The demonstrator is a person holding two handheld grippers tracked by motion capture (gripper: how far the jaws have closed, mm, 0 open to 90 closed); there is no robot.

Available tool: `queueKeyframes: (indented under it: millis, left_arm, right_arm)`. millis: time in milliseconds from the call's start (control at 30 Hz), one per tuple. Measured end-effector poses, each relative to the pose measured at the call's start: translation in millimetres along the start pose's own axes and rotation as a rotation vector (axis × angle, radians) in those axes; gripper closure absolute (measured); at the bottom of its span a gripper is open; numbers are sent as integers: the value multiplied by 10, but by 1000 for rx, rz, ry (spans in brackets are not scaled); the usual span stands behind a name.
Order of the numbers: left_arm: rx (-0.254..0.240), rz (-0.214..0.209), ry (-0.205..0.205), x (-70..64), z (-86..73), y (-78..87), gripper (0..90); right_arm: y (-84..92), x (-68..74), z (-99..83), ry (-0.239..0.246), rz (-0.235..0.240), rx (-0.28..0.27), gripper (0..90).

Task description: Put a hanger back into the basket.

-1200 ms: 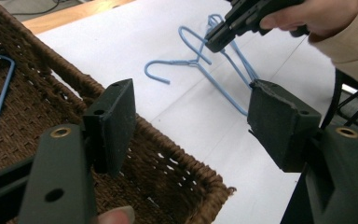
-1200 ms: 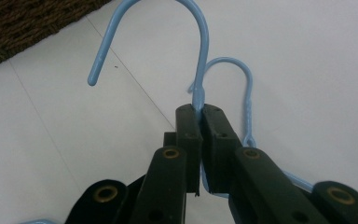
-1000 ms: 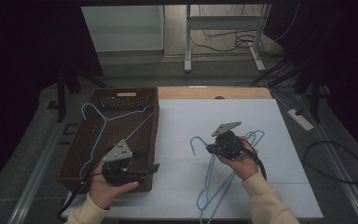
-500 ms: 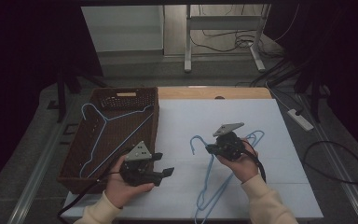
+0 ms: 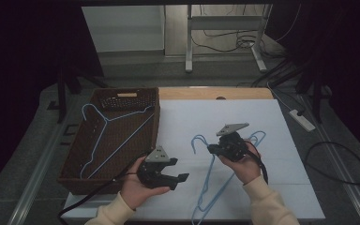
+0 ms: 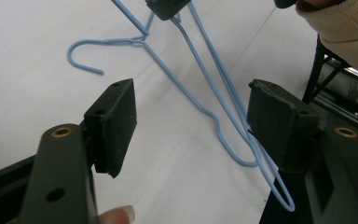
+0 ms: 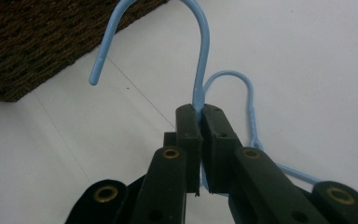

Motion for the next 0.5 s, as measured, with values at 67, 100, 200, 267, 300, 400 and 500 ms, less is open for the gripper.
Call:
queueKeyframes:
  millis: [67, 100, 200, 267, 300, 400, 500]
  left_arm:
    - [4, -4, -1, -8, 6, -34, 332]
    - [4, -4, -1, -8, 6, -34, 333]
    - [8, -11, 2, -17, 18, -88, 334]
    - [6, -16, 4, -25, 23, -115, 335]
    - [5, -22, 7, -31, 26, -137, 335]
    - [13, -30, 8, -49, 31, -194, 337]
    - [26, -46, 4, -79, 31, -270, 339]
  right_arm:
    - [-2, -1, 0, -2, 2, -3, 866]
    - [-2, -1, 1, -5, 1, -4, 865]
    - [-3, -1, 0, -9, 1, -3, 866]
    - [-1, -2, 1, -12, 0, -3, 865]
    - [0, -3, 1, -16, 0, -3, 865]
    - [4, -8, -1, -17, 2, -2, 865]
    - [0, -5, -4, -13, 4, 1, 865]
Point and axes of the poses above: each handheld gripper's, and its own axes: y roughly backward along the jaws, z roughly out of its top, x roughly to its left, the point moved 1 cm from there along -y, roughly forward along the jaws, and after that the axes turned 10 degrees about -y, right-handed, at the moved point
